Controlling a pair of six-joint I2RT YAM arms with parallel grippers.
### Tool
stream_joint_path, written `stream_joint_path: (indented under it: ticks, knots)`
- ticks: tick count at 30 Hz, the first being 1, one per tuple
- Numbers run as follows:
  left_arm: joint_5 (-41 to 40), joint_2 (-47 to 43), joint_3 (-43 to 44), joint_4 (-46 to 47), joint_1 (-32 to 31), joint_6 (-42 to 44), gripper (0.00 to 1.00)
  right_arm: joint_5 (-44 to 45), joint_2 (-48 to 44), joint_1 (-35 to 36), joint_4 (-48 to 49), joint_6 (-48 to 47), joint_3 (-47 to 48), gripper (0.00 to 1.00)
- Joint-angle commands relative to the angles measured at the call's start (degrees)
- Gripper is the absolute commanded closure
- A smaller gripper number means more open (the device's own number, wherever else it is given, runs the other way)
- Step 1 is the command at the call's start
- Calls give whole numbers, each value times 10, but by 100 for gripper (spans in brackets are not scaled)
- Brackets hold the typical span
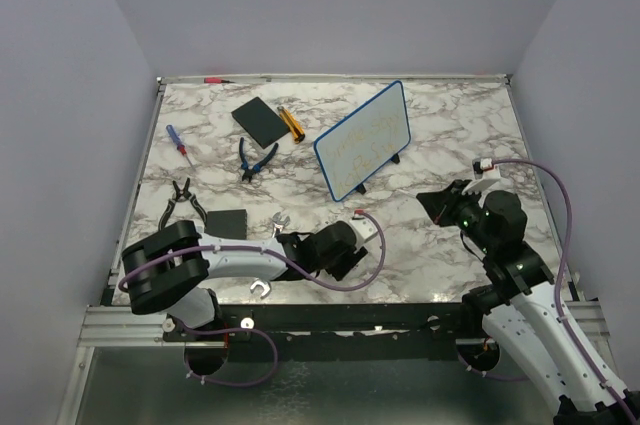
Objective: Write a sentence on the whiteboard
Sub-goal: Close the whiteboard marker at the center of the board.
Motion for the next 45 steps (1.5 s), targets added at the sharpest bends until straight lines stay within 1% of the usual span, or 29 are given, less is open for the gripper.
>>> stream_joint_path:
  ticks: [1, 9, 14, 17, 20, 26, 30, 36, 41, 45]
  knots:
    - [-30, 9, 11, 4, -6, 10, 50, -18, 1, -2, -17, 9, -2, 99]
    - [-33, 31, 22, 3, -11, 15, 56, -16, 3, -3, -20, 9, 0, 99]
    - [-39, 36, 24, 3, -12, 17, 70, -24, 7, -3, -25, 8, 1, 99]
    - [-39, 44, 26, 4, -13, 18, 75, -32, 11, -3, -31, 7, 3, 99]
    - [-39, 50, 29, 4, -13, 18, 82, -35, 12, -3, -42, 6, 7, 99]
    - [-39, 49, 31, 9, -14, 19, 100, -19, 11, -3, -60, 23, 9, 99]
    - [-51, 32, 40, -1, -14, 11, 100, 8, 12, -2, -65, 37, 10, 99]
    - [-59, -18, 96, -88, -7, 5, 100, 42, 0, -3, -69, 52, 9, 99]
    - [-19, -81, 131, -143, 32, 37, 100, 40, 5, -3, -64, 55, 12, 99]
    - [55, -111, 148, -173, 87, 87, 100, 30, 36, -3, -73, 62, 24, 99]
